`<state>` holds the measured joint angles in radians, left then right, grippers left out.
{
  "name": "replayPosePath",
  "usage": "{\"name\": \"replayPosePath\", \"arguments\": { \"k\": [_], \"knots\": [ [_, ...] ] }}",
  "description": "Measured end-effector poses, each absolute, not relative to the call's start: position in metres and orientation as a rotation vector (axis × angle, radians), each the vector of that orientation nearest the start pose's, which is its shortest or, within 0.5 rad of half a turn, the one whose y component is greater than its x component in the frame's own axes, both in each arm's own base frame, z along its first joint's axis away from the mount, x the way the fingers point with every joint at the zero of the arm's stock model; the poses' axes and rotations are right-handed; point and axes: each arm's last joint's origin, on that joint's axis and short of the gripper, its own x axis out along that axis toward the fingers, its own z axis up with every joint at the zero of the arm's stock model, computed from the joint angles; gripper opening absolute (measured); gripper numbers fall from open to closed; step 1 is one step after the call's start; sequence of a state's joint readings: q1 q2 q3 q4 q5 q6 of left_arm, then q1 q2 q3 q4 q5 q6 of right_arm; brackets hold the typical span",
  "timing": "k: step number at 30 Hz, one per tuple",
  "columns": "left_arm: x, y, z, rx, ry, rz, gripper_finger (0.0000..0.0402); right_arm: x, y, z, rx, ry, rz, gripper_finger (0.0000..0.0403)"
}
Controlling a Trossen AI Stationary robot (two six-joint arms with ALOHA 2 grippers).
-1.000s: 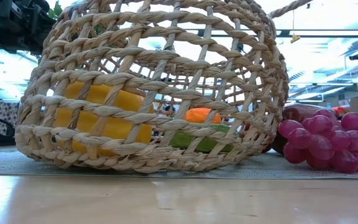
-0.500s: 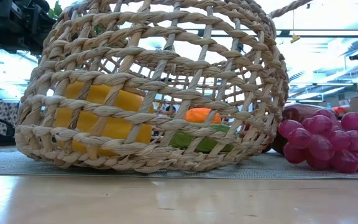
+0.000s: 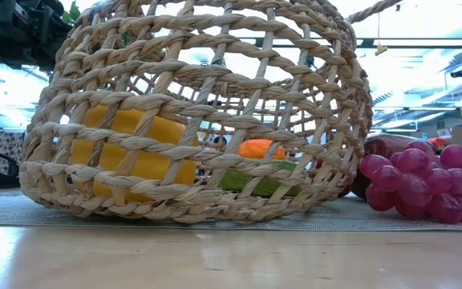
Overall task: Build produce basket
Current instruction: Put the green apple into the basket
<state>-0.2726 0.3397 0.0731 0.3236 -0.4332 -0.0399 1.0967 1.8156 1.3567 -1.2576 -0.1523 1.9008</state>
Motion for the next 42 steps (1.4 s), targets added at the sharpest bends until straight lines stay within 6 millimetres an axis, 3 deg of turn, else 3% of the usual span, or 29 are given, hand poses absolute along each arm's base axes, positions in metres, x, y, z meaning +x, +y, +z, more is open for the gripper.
{"name": "replayPosePath", "arguments": {
  "k": [9,22,27,35,42],
  "knots": [
    [0.116,-0.020,0.190,-0.059,-0.056,0.160,0.0147,0.131,0.286,0.200,0.582,1.617,-0.803,0.0399],
    [0.116,-0.020,0.190,-0.059,-0.056,0.160,0.0147,0.126,0.276,0.165,0.607,1.599,-0.809,0.0396],
    [0.116,-0.020,0.190,-0.060,-0.057,0.160,0.0150,0.128,0.272,0.161,0.615,1.594,-0.828,0.0384],
    [0.116,-0.020,0.190,-0.059,-0.056,0.160,0.0146,0.130,0.272,0.160,0.626,1.609,-0.827,0.0331],
    [0.116,-0.020,0.190,-0.059,-0.057,0.159,0.0149,0.131,0.274,0.163,0.611,1.603,-0.800,0.0323]
  ]
}}
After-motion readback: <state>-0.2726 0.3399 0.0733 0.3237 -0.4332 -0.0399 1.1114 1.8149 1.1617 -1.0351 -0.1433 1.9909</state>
